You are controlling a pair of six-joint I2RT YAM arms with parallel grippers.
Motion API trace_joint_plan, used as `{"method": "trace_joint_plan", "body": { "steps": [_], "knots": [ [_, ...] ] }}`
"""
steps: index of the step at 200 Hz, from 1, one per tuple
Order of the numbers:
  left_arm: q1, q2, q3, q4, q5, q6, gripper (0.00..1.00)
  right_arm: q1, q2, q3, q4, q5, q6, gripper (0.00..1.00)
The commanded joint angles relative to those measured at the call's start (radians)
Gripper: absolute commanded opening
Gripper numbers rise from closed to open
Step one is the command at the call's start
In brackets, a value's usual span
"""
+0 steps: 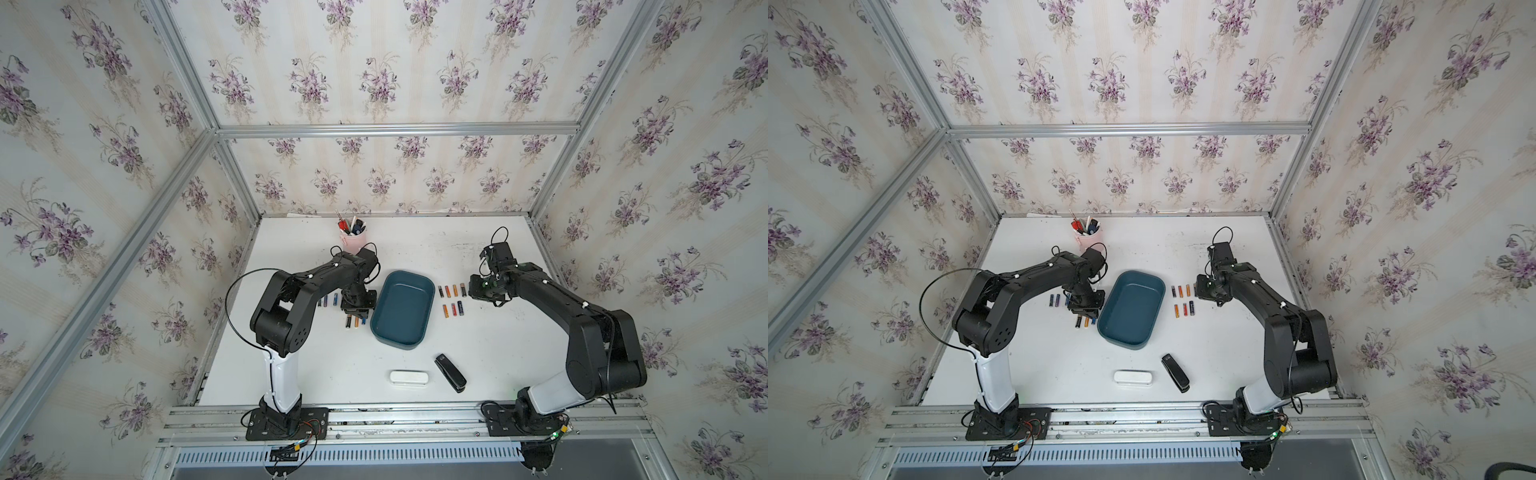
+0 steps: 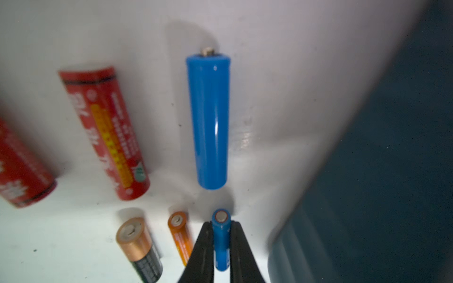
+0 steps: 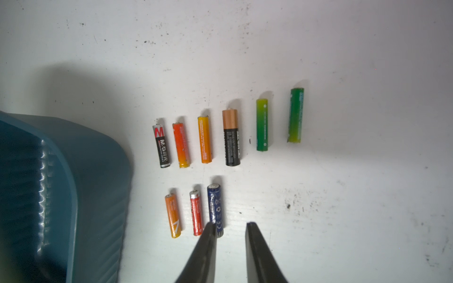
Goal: Take the batteries out of the storage box
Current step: Place the battery at the center of the board.
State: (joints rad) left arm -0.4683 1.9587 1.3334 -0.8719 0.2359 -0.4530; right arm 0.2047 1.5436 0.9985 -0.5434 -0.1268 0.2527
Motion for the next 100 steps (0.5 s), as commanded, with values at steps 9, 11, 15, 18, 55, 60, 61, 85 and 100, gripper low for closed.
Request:
{"method": "trace_joint_plan", "body": {
  "steps": [9, 11, 15, 18, 55, 60, 61, 85, 100],
  "knots": [
    [-0.003, 0.012, 0.003, 0.006, -0.014, -0.009, 0.15, 0.000, 0.000, 0.010, -0.009, 0.005, -0.010, 0.26],
    [-0.004, 0.012, 0.003, 0.005, -0.014, -0.009, 0.15, 0.000, 0.001, 0.011, -0.010, 0.004, -0.011, 0.26],
    [-0.004, 0.014, 0.003, 0.007, -0.014, -0.009, 0.16, 0.000, 0.000, 0.010, -0.010, 0.006, -0.010, 0.26],
    [-0.006, 0.014, 0.003, 0.008, -0.014, -0.009, 0.16, 0.001, 0.000, 0.011, -0.011, 0.006, -0.010, 0.26],
    [-0.009, 0.022, 0.007, 0.006, -0.016, -0.010, 0.18, 0.000, -0.001, 0.011, -0.012, 0.006, -0.010, 0.26],
    [-0.009, 0.020, 0.006, 0.006, -0.015, -0.010, 0.19, 0.000, -0.001, 0.011, -0.012, 0.006, -0.010, 0.26],
    [-0.009, 0.020, 0.006, 0.006, -0.016, -0.009, 0.19, 0.000, -0.001, 0.010, -0.011, 0.006, -0.012, 0.26],
    [-0.008, 0.017, 0.010, 0.002, -0.015, -0.009, 0.21, 0.001, 0.000, 0.014, -0.012, 0.006, -0.012, 0.26],
    [-0.008, 0.015, 0.015, 0.000, -0.015, -0.010, 0.22, 0.000, 0.000, 0.014, -0.013, 0.006, -0.012, 0.27]
  ]
}}
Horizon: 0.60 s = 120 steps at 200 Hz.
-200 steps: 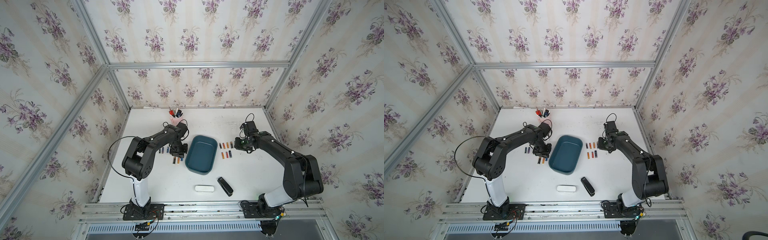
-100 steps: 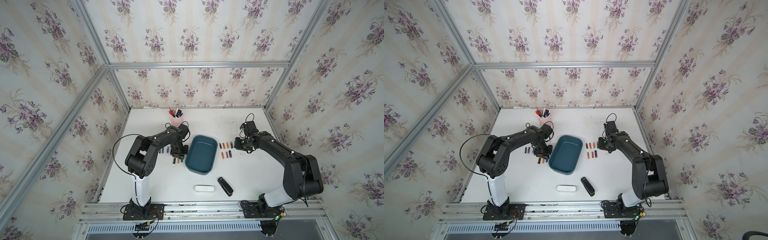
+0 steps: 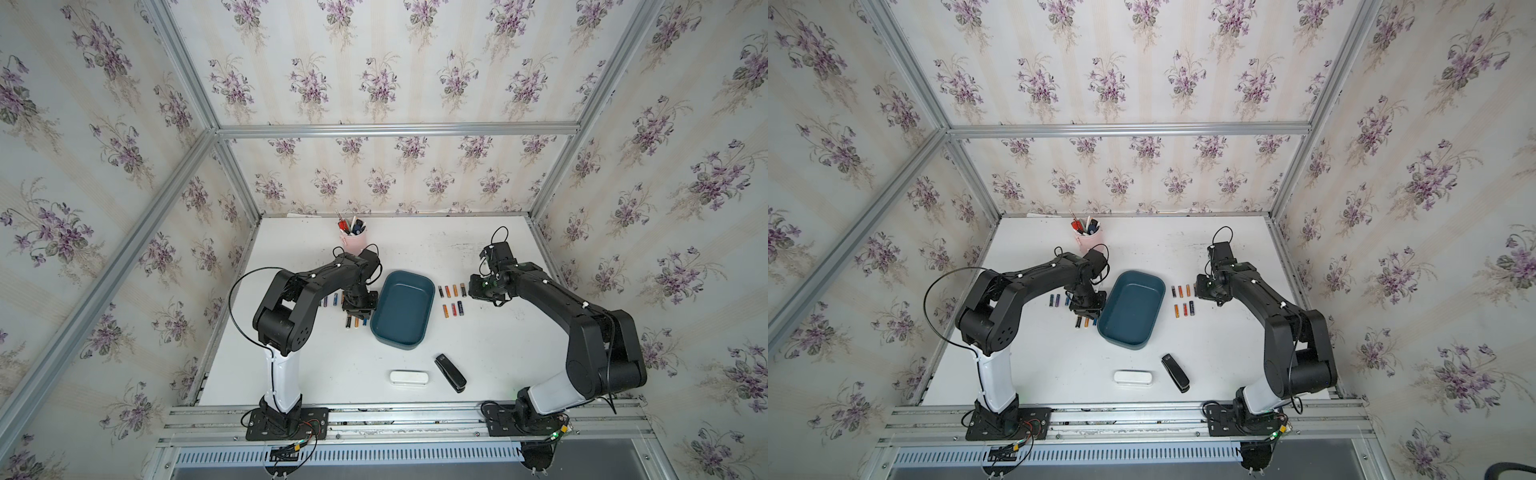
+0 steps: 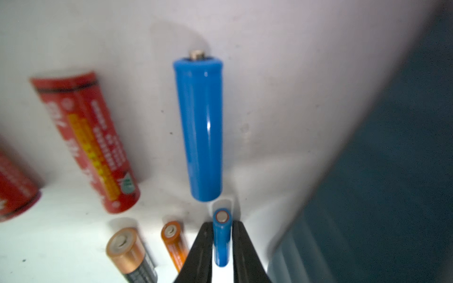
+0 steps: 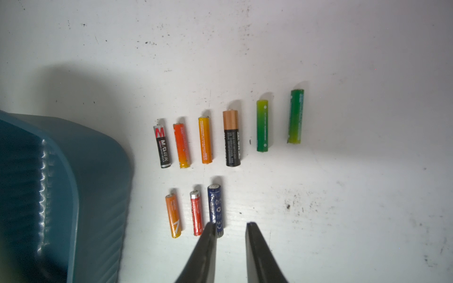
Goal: Take the batteries out of the storage box
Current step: Place the battery at the center of the board.
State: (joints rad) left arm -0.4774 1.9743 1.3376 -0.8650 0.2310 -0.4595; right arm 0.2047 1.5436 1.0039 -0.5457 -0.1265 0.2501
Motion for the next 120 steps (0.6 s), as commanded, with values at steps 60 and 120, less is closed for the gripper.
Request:
{"method": "trace_joint_plan", "body": {
  "steps": [60, 120],
  "knots": [
    [0.000, -0.010, 0.046, -0.035, 0.001, 0.002, 0.23, 0.000, -0.002, 0.010, -0.010, 0.005, -0.008, 0.27],
    [0.000, -0.068, 0.065, -0.082, -0.041, -0.001, 0.32, 0.000, -0.007, 0.012, -0.006, -0.007, 0.001, 0.27]
  ]
}}
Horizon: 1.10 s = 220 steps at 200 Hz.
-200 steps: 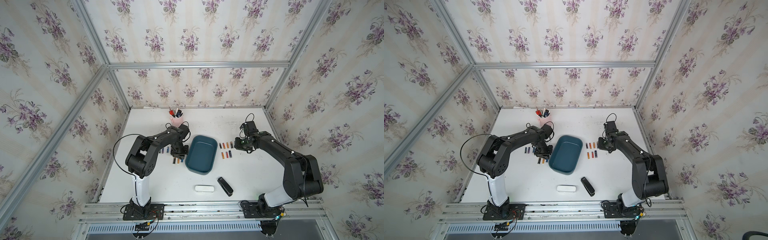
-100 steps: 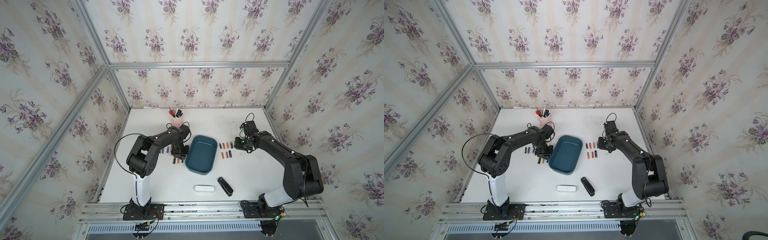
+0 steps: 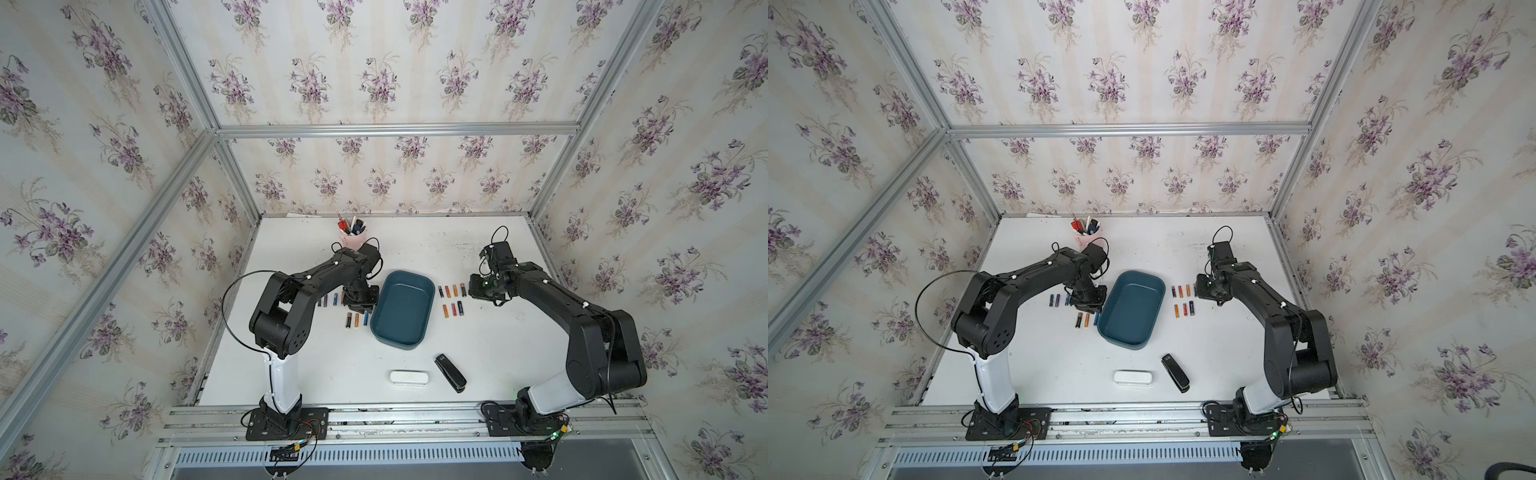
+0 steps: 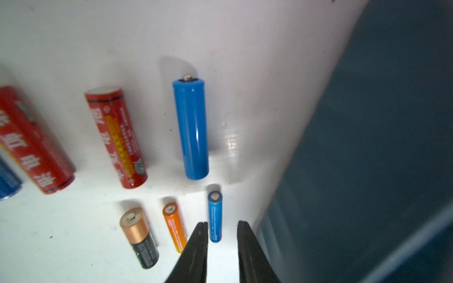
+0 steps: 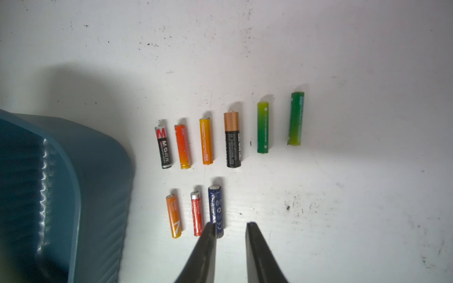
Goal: Take the batteries out of the storage box
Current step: Place the battery at the center of the board, then reset both arms
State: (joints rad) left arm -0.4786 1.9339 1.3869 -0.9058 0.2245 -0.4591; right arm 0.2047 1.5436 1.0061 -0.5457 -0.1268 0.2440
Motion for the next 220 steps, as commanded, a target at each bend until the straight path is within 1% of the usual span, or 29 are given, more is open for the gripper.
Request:
{"method": "trace_joint_plan", "body": {
  "steps": [1, 11, 18, 24, 26, 33, 43, 48, 51, 53, 65, 73, 82, 89, 93, 101, 110, 117, 129, 136, 143, 149, 164, 174, 183, 199, 209, 220],
  "knots": [
    [0.001, -0.029, 0.015, -0.043, -0.036, -0.001, 0.32, 0.001, -0.008, 0.010, -0.006, -0.006, 0.007, 0.28],
    [0.001, -0.054, 0.023, -0.047, -0.048, -0.001, 0.38, 0.000, -0.014, 0.011, -0.005, -0.007, 0.010, 0.29],
    [0.001, -0.078, 0.026, -0.044, -0.049, -0.002, 0.45, 0.000, -0.021, 0.010, -0.004, -0.010, 0.011, 0.30],
    [0.003, -0.103, 0.032, -0.043, -0.049, 0.000, 0.54, 0.001, -0.028, 0.011, -0.003, -0.010, 0.012, 0.31],
    [0.003, -0.110, 0.036, -0.043, -0.050, 0.000, 0.59, 0.000, -0.031, 0.011, -0.003, -0.009, 0.013, 0.31],
    [0.004, -0.141, 0.048, -0.043, -0.057, 0.006, 0.69, 0.001, -0.043, 0.012, -0.001, -0.012, 0.014, 0.35],
    [0.003, -0.186, 0.070, -0.047, -0.075, 0.016, 0.79, 0.000, -0.056, 0.013, 0.001, -0.017, 0.015, 0.43],
    [0.005, -0.207, 0.085, -0.053, -0.087, 0.023, 0.89, 0.000, -0.062, 0.017, 0.001, -0.021, 0.015, 0.46],
    [0.006, -0.219, 0.095, -0.056, -0.093, 0.029, 0.97, 0.000, -0.065, 0.020, -0.001, -0.023, 0.015, 0.48],
    [0.007, -0.226, 0.102, -0.058, -0.097, 0.032, 0.99, 0.000, -0.066, 0.022, -0.001, -0.024, 0.016, 0.49],
    [0.013, -0.270, 0.135, -0.069, -0.125, 0.057, 1.00, 0.000, -0.075, 0.036, -0.014, -0.028, 0.018, 0.53],
    [0.019, -0.300, 0.151, -0.072, -0.165, 0.074, 1.00, 0.000, -0.082, 0.046, -0.022, -0.026, 0.021, 0.57],
    [0.021, -0.345, 0.146, -0.059, -0.254, 0.096, 1.00, 0.000, -0.093, 0.053, -0.026, -0.018, 0.023, 0.62],
    [0.027, -0.394, 0.114, -0.030, -0.361, 0.104, 1.00, 0.001, -0.108, 0.053, -0.025, 0.007, 0.033, 0.67],
    [0.034, -0.428, 0.084, 0.002, -0.428, 0.103, 1.00, 0.000, -0.120, 0.049, -0.018, 0.026, 0.038, 0.72],
    [0.052, -0.504, -0.009, 0.096, -0.564, 0.097, 1.00, -0.001, -0.155, 0.030, 0.008, 0.070, 0.046, 0.84],
    [0.082, -0.638, -0.164, 0.257, -0.685, 0.120, 1.00, 0.001, -0.213, -0.007, 0.059, 0.130, 0.056, 0.99],
    [0.107, -0.728, -0.302, 0.425, -0.742, 0.177, 1.00, -0.002, -0.270, -0.047, 0.115, 0.180, 0.064, 1.00],
    [0.141, -0.869, -0.554, 0.746, -0.812, 0.319, 1.00, -0.006, -0.379, -0.146, 0.250, 0.262, 0.075, 1.00],
    [0.164, -0.928, -0.691, 0.940, -0.817, 0.382, 1.00, -0.010, -0.441, -0.213, 0.349, 0.302, 0.075, 1.00],
    [0.192, -0.969, -0.785, 1.052, -0.791, 0.425, 1.00, -0.015, -0.495, -0.291, 0.451, 0.340, 0.067, 1.00],
    [0.223, -0.989, -0.831, 1.087, -0.770, 0.436, 1.00, -0.017, -0.530, -0.355, 0.541, 0.367, 0.046, 1.00],
    [0.324, -0.981, -0.887, 1.115, -0.685, 0.397, 1.00, -0.022, -0.571, -0.504, 0.744, 0.489, -0.011, 1.00],
    [0.365, -0.948, -0.911, 1.163, -0.650, 0.353, 1.00, -0.038, -0.568, -0.564, 0.833, 0.525, -0.034, 1.00],
    [0.382, -0.904, -0.937, 1.230, -0.591, 0.367, 1.00, -0.070, -0.555, -0.593, 0.876, 0.525, -0.026, 1.00],
    [0.382, -0.807, -0.966, 1.358, -0.624, 0.397, 1.00, -0.116, -0.530, -0.615, 0.952, 0.504, -0.001, 1.00],
    [0.383, -0.744, -1.008, 1.478, -0.631, 0.418, 1.00, -0.119, -0.506, -0.645, 1.042, 0.516, -0.018, 1.00],
    [0.383, -0.678, -1.024, 1.553, -0.621, 0.439, 1.00, -0.118, -0.474, -0.687, 1.160, 0.485, -0.057, 1.00]
  ]
}}
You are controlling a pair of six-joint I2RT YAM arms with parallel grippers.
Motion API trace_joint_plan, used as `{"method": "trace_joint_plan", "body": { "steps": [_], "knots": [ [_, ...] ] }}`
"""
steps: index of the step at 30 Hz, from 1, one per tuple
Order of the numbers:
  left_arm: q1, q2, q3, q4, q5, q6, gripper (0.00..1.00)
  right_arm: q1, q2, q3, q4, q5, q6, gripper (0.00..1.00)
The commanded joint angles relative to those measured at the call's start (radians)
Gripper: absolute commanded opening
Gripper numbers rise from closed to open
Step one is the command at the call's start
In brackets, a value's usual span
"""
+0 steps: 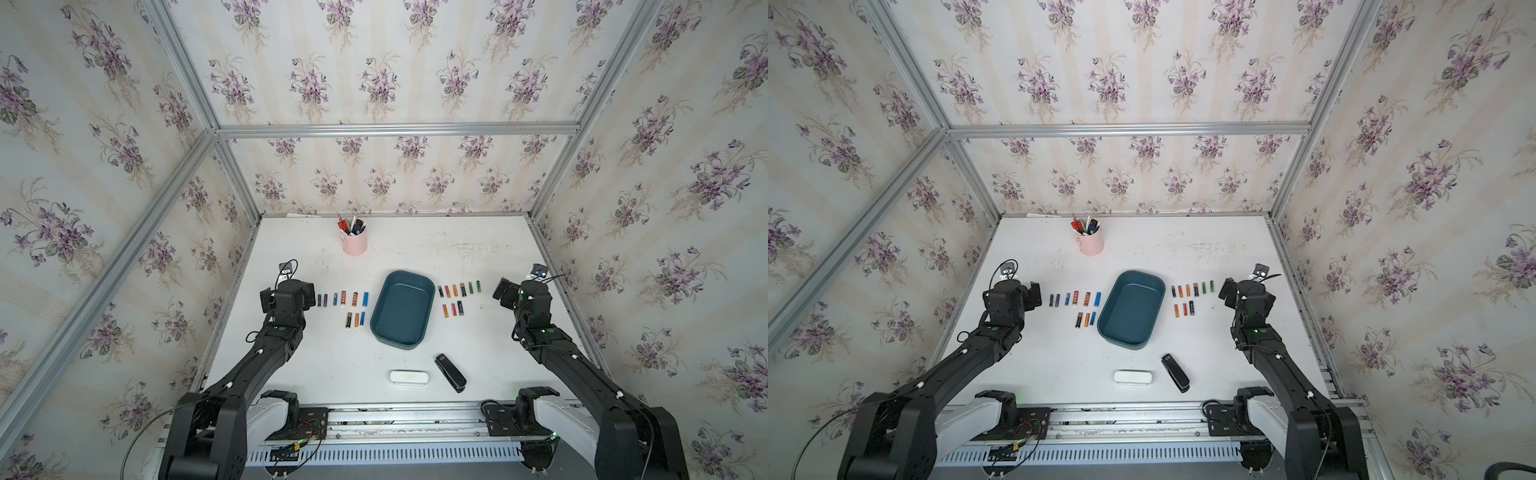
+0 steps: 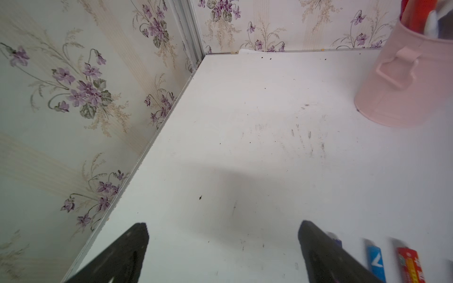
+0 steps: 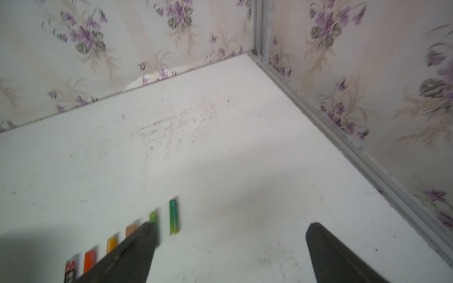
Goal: Take the batteries out of the storage box
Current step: Reset both arms
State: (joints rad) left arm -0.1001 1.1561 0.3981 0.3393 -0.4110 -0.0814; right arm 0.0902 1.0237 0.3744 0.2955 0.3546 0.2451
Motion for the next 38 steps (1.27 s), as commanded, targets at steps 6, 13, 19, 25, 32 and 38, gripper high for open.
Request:
{"method": "trace_joint_plan", "body": {
  "steps": [6, 13, 19, 25, 32, 38],
  "knots": [
    [0.007, 0.251, -0.021, 0.438, 0.117, 0.103, 1.00, -0.005, 0.158, -0.157, 0.627, -0.009, -0.184, 1.00],
    [0.010, 0.349, 0.015, 0.440, 0.128, 0.105, 1.00, -0.009, 0.419, -0.260, 1.105, -0.151, -0.224, 1.00],
    [0.016, 0.345, 0.021, 0.422, 0.136, 0.099, 1.00, -0.001, 0.557, -0.281, 1.308, -0.124, -0.245, 1.00],
    [0.015, 0.342, 0.024, 0.411, 0.136, 0.096, 1.00, 0.003, 0.505, -0.190, 1.043, -0.103, -0.226, 1.00],
    [0.016, 0.342, 0.023, 0.412, 0.136, 0.096, 1.00, -0.021, 0.521, -0.151, 0.983, -0.277, -0.259, 1.00],
    [0.016, 0.342, 0.023, 0.410, 0.138, 0.095, 1.00, -0.029, 0.509, -0.159, 0.986, -0.286, -0.254, 1.00]
  ]
}}
